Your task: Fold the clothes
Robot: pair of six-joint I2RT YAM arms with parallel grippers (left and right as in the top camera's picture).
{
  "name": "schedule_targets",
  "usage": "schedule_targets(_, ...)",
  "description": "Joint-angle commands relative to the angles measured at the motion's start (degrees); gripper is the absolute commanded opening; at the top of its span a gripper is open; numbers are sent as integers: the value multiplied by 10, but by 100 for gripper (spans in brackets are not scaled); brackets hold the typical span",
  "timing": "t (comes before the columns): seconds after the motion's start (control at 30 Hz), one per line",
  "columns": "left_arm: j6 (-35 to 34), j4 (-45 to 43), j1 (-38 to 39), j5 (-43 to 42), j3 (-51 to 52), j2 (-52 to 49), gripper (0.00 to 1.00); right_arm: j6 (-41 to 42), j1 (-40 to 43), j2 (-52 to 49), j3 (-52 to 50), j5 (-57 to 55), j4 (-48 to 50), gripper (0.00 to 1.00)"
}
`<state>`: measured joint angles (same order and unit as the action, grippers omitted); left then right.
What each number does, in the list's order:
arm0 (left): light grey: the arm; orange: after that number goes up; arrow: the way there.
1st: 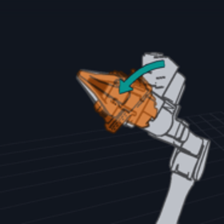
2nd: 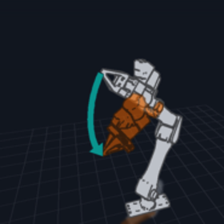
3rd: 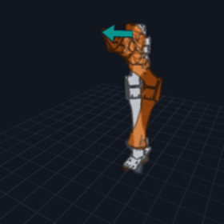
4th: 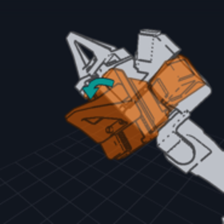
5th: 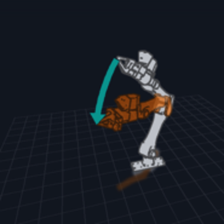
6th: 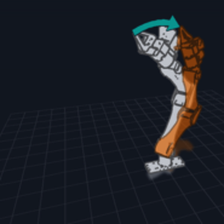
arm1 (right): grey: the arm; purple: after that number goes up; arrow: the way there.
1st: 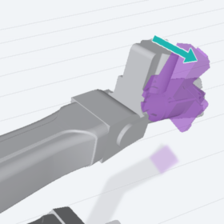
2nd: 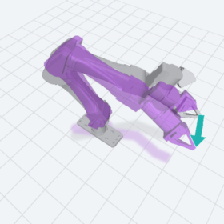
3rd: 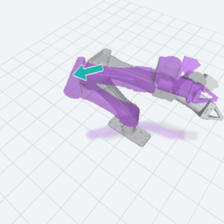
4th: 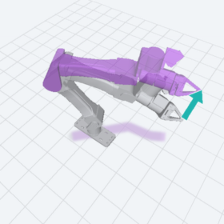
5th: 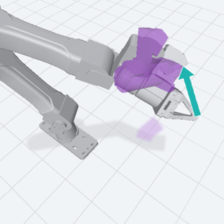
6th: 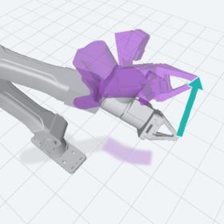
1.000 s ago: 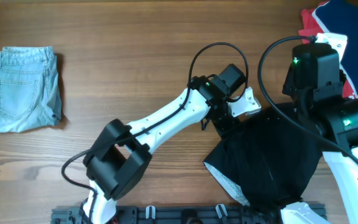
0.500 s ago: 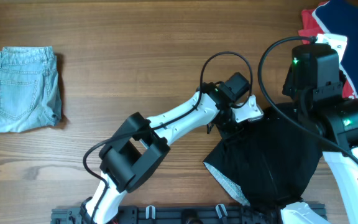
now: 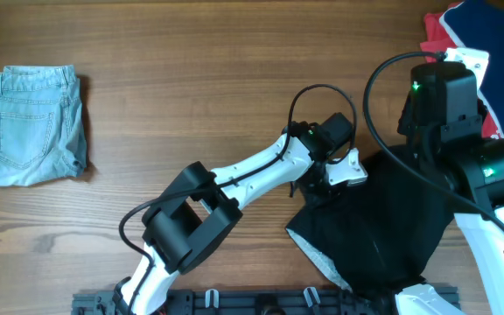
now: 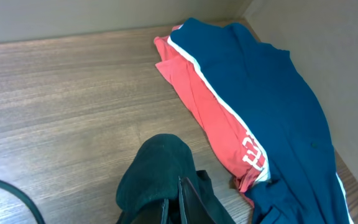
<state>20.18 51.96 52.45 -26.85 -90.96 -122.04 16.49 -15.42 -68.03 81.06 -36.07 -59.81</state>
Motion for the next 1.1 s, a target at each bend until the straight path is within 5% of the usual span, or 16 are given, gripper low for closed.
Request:
schedule_targets(0.0,-45,47,-21,58,0,67,4,21,3,8,8,-14,-6,4)
schedule_targets(0.2,-101,100,-100,146,-3,278,4,30,3,64,9,14,-16,4)
schedule_targets(0.43,-181,65,-224,147,-24,592,4,66,3,152,81,28,-117,4)
schedule_targets(0.6,-202,69,-239,150,-24,736,4,81,3,167,177,66,-193,4)
schedule_targets(0.83,-207,101,-239,208,-23,711,4,76,3,128,192,92,-191,4)
schedule_targets(1.07,-205,5,-247,337,-23,495,4,21,8,-73,192,92,-99,4)
